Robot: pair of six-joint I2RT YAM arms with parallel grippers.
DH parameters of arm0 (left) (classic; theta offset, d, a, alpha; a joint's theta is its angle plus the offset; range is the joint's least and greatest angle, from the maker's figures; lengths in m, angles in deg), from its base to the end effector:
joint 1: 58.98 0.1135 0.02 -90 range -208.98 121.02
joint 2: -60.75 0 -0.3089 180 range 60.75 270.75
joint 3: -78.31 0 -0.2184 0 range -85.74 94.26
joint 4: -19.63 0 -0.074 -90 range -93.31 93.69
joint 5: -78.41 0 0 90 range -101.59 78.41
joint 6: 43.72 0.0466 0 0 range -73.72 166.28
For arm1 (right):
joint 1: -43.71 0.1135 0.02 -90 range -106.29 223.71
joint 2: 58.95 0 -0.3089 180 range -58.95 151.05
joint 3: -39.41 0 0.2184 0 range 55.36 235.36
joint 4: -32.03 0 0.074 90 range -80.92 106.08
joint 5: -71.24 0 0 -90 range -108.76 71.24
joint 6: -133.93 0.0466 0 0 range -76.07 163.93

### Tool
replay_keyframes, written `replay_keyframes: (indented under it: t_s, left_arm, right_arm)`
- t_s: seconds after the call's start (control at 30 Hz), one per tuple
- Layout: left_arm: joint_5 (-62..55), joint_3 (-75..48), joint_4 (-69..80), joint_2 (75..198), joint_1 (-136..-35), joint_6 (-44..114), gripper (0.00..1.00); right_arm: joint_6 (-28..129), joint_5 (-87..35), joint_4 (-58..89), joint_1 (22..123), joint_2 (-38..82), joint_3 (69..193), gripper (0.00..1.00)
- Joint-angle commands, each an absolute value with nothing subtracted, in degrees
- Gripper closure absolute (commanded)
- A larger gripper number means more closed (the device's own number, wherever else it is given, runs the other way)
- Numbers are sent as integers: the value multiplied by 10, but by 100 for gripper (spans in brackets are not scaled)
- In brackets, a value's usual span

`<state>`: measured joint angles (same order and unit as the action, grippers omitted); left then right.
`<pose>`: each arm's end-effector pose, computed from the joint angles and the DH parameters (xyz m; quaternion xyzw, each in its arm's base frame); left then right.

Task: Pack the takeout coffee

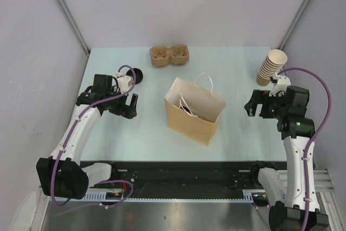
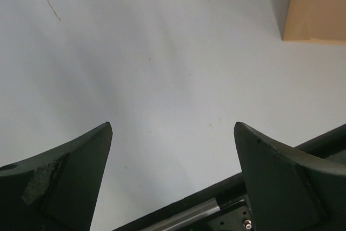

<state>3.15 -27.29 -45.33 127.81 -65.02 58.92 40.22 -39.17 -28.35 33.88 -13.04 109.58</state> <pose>0.1777 -0.0307 0.3253 0.1899 0.9340 -0.1071 0.2832 0.1006 -0.0009 0.3557 -0.0333 0.8804 0.1043 0.4614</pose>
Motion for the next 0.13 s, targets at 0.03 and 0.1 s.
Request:
replay_keyframes:
  t_s: [0.03,0.1]
  left_arm:
    - [19,-271,-406,1266,-652,590,0]
    - [25,-254,-411,1273,-651,585,0]
  right_arm:
    - [394,-413,-267,335,-137,1107,0]
    - [394,-414,-266,332,-137,1107,0]
